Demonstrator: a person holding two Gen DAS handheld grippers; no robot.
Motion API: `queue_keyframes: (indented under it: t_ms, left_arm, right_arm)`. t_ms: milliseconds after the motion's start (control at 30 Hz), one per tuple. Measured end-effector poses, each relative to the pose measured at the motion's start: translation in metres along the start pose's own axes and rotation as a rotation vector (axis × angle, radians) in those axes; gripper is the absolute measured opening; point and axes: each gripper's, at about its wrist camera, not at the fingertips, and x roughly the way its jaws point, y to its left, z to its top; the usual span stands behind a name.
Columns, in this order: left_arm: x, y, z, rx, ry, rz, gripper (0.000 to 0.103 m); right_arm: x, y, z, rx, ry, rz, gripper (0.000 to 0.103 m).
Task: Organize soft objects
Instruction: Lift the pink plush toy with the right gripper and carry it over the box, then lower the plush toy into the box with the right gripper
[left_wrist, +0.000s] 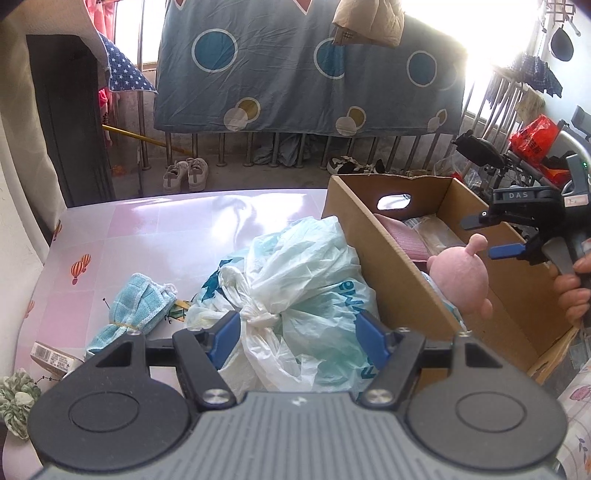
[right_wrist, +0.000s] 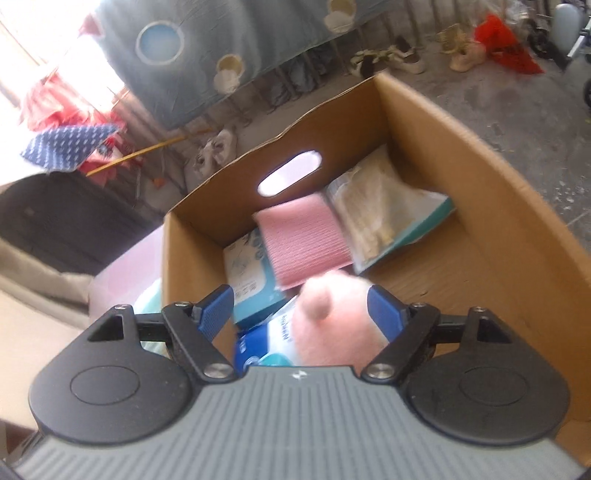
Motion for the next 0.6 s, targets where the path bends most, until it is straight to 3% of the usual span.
queue_keyframes:
  t_ms: [133,300,433,600]
  left_arm:
    - [-0.003,0.006,-0.003,-0.011,0.001,0.009,0.070]
    - [-0.004,0.011,-0.004,-0.023,0.005,0.015,0.070]
    - [-0.005,0.010,-0.003,-0.025,0.005,0.010,0.070]
    - [-0.003,0.010,-0.003,-0.024,0.001,-0.003,0.070]
  right_arm:
    - [0.014,-0.020,-0.004,0.043,0.037,-0.028,0.080]
    - [0.046,-0.029,-0.016,0.085,0.158,0.021,0.080]
    - [0.037,-0.023,-0.018,0.084,0.106,-0.033,0.073]
    - [-0.005,-0.010,-0.005,0.090,-0.076,-0.175,0.073]
